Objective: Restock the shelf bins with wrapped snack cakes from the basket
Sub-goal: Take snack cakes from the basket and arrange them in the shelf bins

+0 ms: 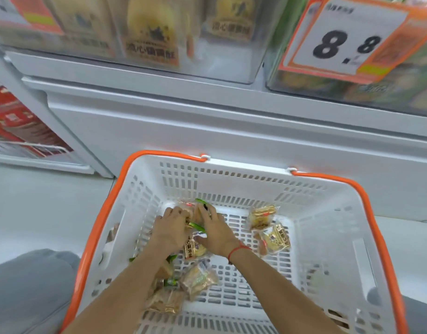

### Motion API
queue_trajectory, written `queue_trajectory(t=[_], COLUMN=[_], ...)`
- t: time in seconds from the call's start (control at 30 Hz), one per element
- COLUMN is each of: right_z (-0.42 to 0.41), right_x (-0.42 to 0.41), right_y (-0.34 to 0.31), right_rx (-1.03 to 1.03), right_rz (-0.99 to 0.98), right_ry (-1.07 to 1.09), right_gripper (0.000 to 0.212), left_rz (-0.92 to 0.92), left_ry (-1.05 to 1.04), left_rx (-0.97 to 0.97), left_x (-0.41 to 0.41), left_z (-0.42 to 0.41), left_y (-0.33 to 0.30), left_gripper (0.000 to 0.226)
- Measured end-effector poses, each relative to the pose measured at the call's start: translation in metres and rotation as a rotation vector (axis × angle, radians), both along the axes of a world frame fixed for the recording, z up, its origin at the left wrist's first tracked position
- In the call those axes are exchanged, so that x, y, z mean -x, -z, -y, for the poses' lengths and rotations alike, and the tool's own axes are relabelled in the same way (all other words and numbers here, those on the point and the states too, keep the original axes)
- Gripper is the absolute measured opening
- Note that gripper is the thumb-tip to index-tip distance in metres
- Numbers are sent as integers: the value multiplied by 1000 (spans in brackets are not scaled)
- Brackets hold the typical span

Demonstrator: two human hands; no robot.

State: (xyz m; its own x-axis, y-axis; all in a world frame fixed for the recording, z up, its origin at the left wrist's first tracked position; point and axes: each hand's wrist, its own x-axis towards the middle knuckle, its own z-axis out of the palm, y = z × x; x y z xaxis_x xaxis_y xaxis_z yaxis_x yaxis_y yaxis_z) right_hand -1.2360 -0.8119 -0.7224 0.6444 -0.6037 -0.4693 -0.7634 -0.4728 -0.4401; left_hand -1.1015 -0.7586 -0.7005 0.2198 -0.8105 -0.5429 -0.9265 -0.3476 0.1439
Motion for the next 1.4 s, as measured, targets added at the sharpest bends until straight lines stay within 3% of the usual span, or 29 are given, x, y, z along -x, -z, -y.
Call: queue_trajectory(t=[0.17, 0.27, 0.33, 0.4, 0.47, 0.57, 0.67, 0.83, 1.0, 1.23, 1.33, 1.4], right_z=[7, 18, 27, 38, 48, 59, 63, 62, 61, 69, 73, 77], right_x=[-4, 12, 28, 45, 61, 84, 103, 128, 142, 136, 134, 131], right_y=[-1, -14, -34, -61, -93, -138, -183, -250, -309, -375, -393, -402], right_rx=[47, -182, -325, -430, -516, -543, -525, -391, -185, 152, 426, 574], right_rz=[40, 147, 196, 204, 219, 295, 385, 459, 635, 916, 896, 847], right_ry=[97, 252, 327, 353, 371, 405, 433, 391, 317, 278, 183, 121], right_gripper=[41, 21, 11, 10, 9, 22, 24, 19, 22, 35, 44, 39], left_rz=[-56, -108, -229, -467, -643, -797, -906, -1110, -1146, -1098, -1015, -951], left_ry=[-144, -194, -293, -428, -498, -559, -581, -508, -372, -205, -93, -34], left_rx=[-72, -118, -37, 68, 121, 205, 366, 540, 780, 1131, 1203, 1227], left_x=[-2, 5, 14, 28, 42, 59, 75, 92, 98, 100, 99, 96], left_z=[0, 6, 7, 12, 18, 24, 23, 20, 26, 54, 67, 75], left_y=[-3, -14, -23, -36, -52, -83, -120, -186, -247, -320, -346, -359], left_gripper=[46, 42, 32, 22, 30, 44, 42, 16, 15, 2, 4, 9])
